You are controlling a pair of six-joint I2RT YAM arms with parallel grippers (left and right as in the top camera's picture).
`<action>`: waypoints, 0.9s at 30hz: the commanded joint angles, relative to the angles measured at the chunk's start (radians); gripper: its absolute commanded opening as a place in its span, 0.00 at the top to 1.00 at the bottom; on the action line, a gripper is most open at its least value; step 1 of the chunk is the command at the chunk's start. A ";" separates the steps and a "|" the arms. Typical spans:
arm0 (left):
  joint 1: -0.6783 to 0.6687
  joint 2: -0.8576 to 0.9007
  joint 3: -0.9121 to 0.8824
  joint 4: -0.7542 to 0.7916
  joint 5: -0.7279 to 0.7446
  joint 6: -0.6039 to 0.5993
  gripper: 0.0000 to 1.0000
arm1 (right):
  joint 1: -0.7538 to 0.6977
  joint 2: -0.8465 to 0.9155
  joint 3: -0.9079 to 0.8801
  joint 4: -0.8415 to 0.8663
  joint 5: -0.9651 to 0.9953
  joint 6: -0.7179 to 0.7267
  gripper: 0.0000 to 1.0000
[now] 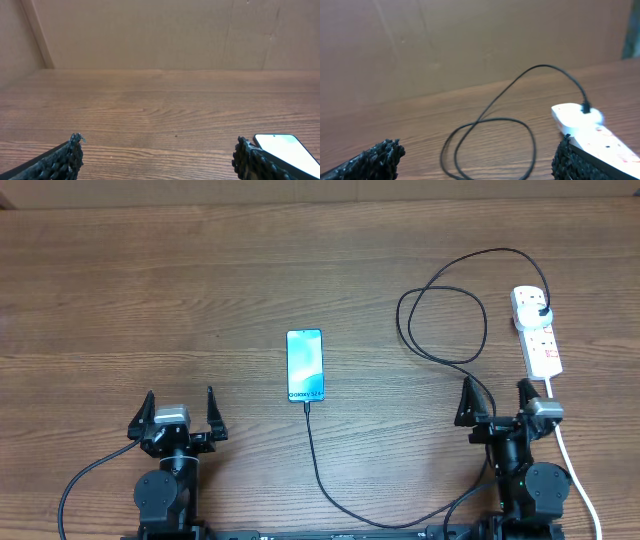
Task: Plug charger to phone and switch on socket
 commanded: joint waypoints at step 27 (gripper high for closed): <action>0.006 -0.007 -0.003 0.002 0.008 0.019 0.00 | 0.084 -0.012 -0.010 0.005 0.003 -0.005 0.00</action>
